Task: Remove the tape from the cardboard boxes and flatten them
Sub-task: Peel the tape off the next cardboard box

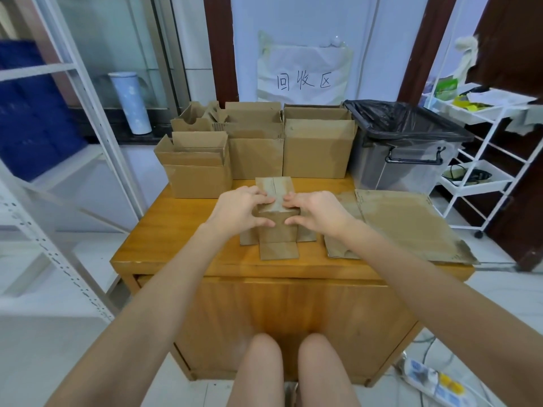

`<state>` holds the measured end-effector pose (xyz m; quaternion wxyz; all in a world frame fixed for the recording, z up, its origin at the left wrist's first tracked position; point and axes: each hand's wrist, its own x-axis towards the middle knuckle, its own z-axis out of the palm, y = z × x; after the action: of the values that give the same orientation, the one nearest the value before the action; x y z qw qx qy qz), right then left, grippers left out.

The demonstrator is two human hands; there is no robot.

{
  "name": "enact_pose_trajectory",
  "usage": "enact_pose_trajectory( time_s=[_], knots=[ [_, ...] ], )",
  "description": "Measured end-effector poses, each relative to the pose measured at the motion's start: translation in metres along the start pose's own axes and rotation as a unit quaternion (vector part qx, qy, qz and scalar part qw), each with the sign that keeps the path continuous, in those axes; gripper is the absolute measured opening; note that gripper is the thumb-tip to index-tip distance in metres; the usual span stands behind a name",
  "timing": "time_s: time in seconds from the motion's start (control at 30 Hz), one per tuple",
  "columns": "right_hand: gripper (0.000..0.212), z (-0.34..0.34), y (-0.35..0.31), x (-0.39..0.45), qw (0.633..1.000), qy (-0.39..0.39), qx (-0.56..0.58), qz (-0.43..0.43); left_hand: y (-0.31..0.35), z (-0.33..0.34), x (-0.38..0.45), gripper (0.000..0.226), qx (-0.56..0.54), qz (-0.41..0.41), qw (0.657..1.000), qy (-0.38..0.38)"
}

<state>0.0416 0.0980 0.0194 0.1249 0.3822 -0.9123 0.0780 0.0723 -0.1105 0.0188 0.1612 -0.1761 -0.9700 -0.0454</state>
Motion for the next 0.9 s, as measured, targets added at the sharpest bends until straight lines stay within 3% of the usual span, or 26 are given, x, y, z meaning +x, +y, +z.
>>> enact_pose_trajectory(
  time_s=[0.37,0.5,0.6,0.73,0.9],
  knots=[
    [0.042,-0.005,-0.001,-0.001,0.999,-0.008,-0.032,-0.022,0.009,-0.009,0.000,0.061,0.115,0.061,0.991,0.001],
    [0.063,-0.003,-0.010,-0.005,0.989,-0.014,-0.142,-0.024,0.015,-0.005,-0.004,0.066,0.147,0.078,0.986,-0.015],
    [0.073,0.013,-0.026,-0.010,0.969,-0.043,-0.243,-0.007,0.021,0.005,-0.012,0.073,0.140,0.043,0.989,-0.012],
    [0.062,0.015,-0.033,-0.007,0.980,-0.014,-0.198,0.021,0.026,0.007,-0.008,0.067,0.149,0.018,0.989,0.002],
    [0.065,0.013,-0.025,-0.004,0.984,0.007,-0.175,-0.040,0.026,0.007,-0.008,0.065,0.154,0.014,0.988,-0.006]
  ],
)
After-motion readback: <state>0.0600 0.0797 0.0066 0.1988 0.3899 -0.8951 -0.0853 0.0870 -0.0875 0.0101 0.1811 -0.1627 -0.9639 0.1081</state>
